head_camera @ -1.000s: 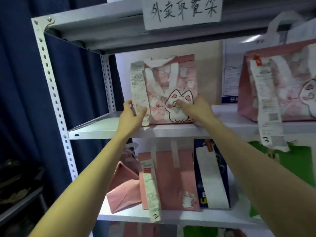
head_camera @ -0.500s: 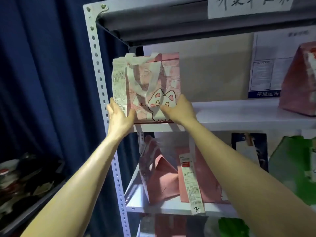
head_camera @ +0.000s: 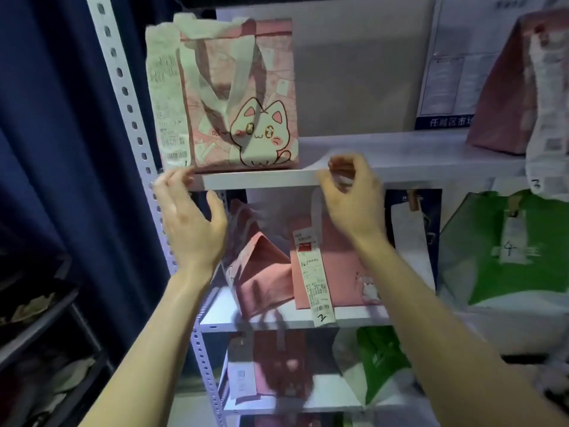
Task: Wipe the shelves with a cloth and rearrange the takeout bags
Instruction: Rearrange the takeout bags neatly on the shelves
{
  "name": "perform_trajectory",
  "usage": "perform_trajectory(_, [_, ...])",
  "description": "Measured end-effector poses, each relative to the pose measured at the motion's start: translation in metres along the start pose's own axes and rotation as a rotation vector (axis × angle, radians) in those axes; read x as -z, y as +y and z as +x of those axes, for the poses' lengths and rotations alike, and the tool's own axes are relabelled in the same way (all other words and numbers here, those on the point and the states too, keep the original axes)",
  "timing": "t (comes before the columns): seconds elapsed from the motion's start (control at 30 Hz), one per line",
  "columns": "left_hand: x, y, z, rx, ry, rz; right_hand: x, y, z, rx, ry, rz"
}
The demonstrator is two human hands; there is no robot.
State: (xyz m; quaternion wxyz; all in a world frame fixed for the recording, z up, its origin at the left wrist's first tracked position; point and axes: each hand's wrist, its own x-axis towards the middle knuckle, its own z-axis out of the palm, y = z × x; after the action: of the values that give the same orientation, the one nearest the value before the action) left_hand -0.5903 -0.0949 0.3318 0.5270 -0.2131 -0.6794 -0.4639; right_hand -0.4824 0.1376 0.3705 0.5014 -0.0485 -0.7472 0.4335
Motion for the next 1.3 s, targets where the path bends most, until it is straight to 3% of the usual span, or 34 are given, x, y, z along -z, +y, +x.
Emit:
perform_trajectory(0.13, [-0.015, 0.003, -0.081, 0.052, -0.377, -0.087, 0.030, 0.061, -0.053, -0.097, -0.126, -0.115])
perform_trajectory(0.3, [-0.052, -0.003, -0.170, 0.384, -0.901, -0.070, 0.059, 0.146, -0.125, -0.332, -0.638, -0.483])
perform_trajectory(0.37, [-0.062, -0.009, -0.196, 0.471, -0.957, 0.036, 0.070, 0.166, -0.146, -0.367, -0.622, -0.516])
perform_trajectory(0.5, [-0.074, -0.011, -0.223, 0.615, -0.922, 0.062, 0.079, 0.188, -0.151, -0.381, -0.297, -0.533])
perform_trajectory(0.57, [-0.081, -0.009, -0.225, 0.658, -0.920, 0.038, 0.077, 0.195, -0.138, -0.374, -0.214, -0.545])
perform_trajectory(0.83, [-0.108, -0.020, -0.232, 0.745, -0.851, 0.047, 0.054, 0.229, -0.097, -0.582, -0.272, -0.422])
perform_trajectory(1.03, [-0.073, -0.003, -0.247, 0.690, -0.722, 0.027, 0.075, 0.222, -0.118, -0.558, -0.293, -0.435])
perform_trajectory(1.3, [-0.005, 0.074, -0.239, 0.609, -0.555, 0.051, 0.130, 0.150, -0.159, -0.514, -0.282, -0.322])
